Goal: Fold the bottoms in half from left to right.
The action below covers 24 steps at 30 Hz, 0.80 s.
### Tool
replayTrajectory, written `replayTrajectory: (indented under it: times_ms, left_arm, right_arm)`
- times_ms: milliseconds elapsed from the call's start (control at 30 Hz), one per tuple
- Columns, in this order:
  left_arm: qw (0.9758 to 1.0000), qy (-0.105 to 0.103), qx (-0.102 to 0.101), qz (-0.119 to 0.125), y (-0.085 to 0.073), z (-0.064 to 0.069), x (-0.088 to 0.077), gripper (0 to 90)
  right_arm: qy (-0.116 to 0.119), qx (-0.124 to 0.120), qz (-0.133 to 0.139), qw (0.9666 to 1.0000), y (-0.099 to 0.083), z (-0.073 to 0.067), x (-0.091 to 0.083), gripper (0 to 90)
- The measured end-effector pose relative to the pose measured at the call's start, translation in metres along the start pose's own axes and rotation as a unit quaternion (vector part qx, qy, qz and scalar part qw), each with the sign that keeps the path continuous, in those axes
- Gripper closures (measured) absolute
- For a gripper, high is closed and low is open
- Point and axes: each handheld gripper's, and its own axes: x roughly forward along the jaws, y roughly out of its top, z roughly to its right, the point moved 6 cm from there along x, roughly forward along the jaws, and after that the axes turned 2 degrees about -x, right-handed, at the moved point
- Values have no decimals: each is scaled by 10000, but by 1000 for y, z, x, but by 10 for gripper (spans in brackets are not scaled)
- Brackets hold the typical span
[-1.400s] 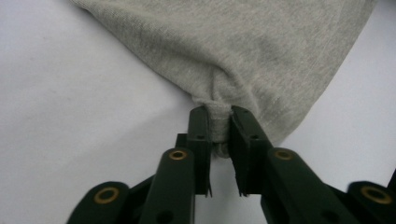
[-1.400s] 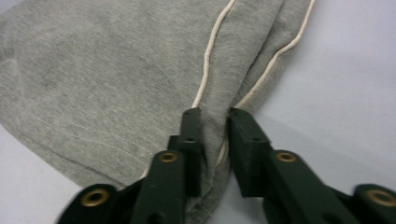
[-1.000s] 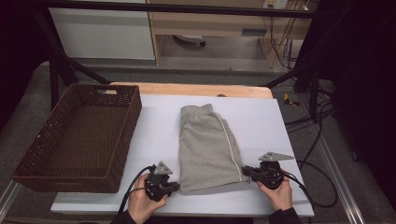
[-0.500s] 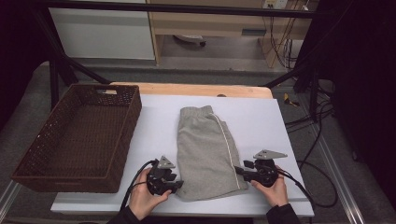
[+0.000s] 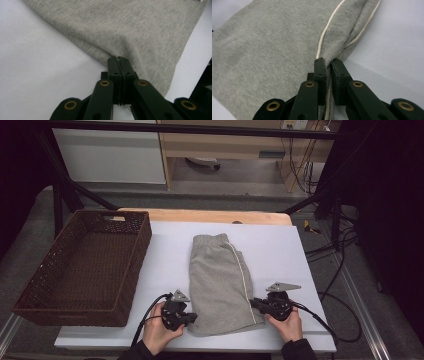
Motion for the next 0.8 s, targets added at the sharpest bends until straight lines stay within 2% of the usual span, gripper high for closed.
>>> replayTrajectory:
  times_ms: [100, 200, 267, 333, 367, 467, 567, 667, 800]
  left_arm:
    - [9999, 76, 57, -64, -5, 0, -5, 897]
    - [9998, 132, 160, -38, -6, 0, -8, 895]
    - [9997, 122, 199, -13, -5, -1, -8, 889]
    - [9996, 132, 242, -19, -3, -1, -8, 876]
    - [9995, 145, 265, -15, -2, -2, -9, 863]
    - [9989, 224, 397, 105, 5, -7, -12, 757]
    - [9979, 281, 532, 260, 12, -15, -14, 632]
    - [9972, 260, 568, 414, 19, -23, -12, 502]
    - [9960, 310, 593, 587, 24, -32, -11, 344]
  right_arm:
    - [68, -28, -17, 10000, -2, -4, -3, 826]
    - [-33, -246, 82, 9997, 0, -1, -6, 703]
    - [-137, -368, 428, 9983, 8, 3, -9, 569]
    - [-249, -448, 631, 9967, 18, 8, -12, 456]
    - [-295, -505, 738, 9956, 24, 11, -13, 444]
    - [-382, -661, 870, 9933, 45, 20, -9, 415]
    - [-427, -917, 939, 9904, 73, 27, 3, 414]
    - [-410, -934, 942, 9903, 96, 32, 16, 415]
    - [-573, -932, 817, 9906, 126, 44, 40, 432]
